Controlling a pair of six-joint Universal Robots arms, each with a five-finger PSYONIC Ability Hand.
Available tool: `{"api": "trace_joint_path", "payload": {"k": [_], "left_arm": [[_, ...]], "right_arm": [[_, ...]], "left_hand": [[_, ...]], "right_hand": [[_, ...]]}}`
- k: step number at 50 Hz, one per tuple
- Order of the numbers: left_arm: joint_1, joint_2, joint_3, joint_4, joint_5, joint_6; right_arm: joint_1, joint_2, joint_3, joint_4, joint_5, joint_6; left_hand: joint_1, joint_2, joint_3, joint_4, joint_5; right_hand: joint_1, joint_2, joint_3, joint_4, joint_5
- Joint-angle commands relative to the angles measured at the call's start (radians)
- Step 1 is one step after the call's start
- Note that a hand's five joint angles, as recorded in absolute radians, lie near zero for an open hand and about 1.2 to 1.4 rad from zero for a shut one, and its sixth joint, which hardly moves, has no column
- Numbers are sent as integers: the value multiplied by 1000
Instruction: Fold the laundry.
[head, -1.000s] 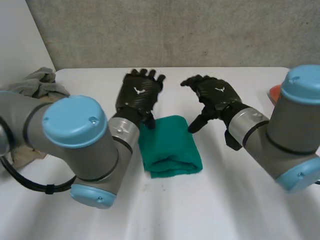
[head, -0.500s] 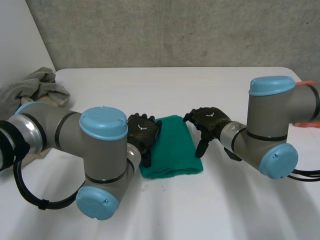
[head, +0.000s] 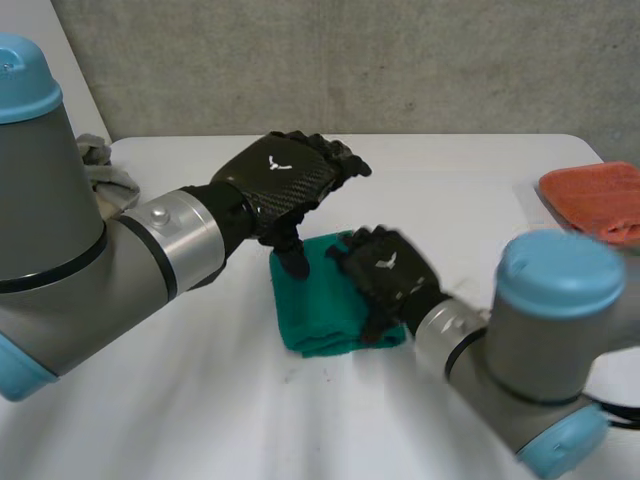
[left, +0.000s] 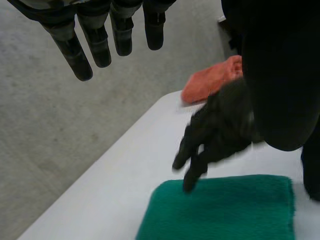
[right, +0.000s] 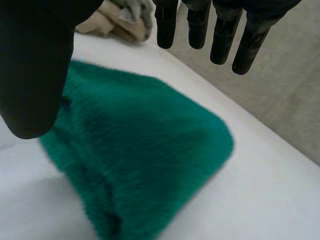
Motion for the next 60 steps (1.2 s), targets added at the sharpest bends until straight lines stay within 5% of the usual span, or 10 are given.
{"api": "trace_joint_path", "payload": {"k": [1, 14, 20, 34, 38, 41, 46, 56, 60], "left_arm": [[-5, -9, -7, -6, 4, -2], [-2, -10, -9, -3, 4, -4], [-1, -10, -9, -3, 3, -5], [1, -10, -9, 2, 3, -16], [1, -10, -9, 4, 3, -16], [1, -12, -9, 4, 3, -16], [1, -12, -9, 4, 3, -16], [1, -12, -9, 4, 3, -16], [1, -10, -9, 4, 1, -17]], "right_arm": [[49, 166, 2, -168, 15, -89], [52, 310, -130, -203, 72, -194], [52, 327, -179, -205, 62, -195], [50, 408, -306, -200, 53, -191], [50, 420, -336, -205, 47, -188], [50, 443, -369, -205, 19, -186], [47, 443, -389, -205, 2, -177], [-164, 276, -279, -209, -31, -165], [-262, 233, -225, -217, -141, -172]], "left_hand": [[15, -1, -9, 0, -17], [12, -4, -12, -3, -20], [12, -4, -12, -3, -20], [15, -1, -9, 0, -17], [15, -1, -9, 0, -17], [15, -1, -9, 0, -17], [15, -1, -9, 0, -17], [18, 2, -6, 3, -14], [18, 2, -6, 3, -14]], "right_hand": [[-28, -45, -42, -60, -62], [-28, -45, -42, -60, -62], [214, 196, 200, 182, 179], [352, 335, 338, 320, 318], [663, 645, 649, 630, 628], [1193, 1176, 1179, 1161, 1158], [1194, 1176, 1180, 1162, 1159], [1194, 1176, 1180, 1162, 1159], [1194, 1176, 1180, 1162, 1159]]}}
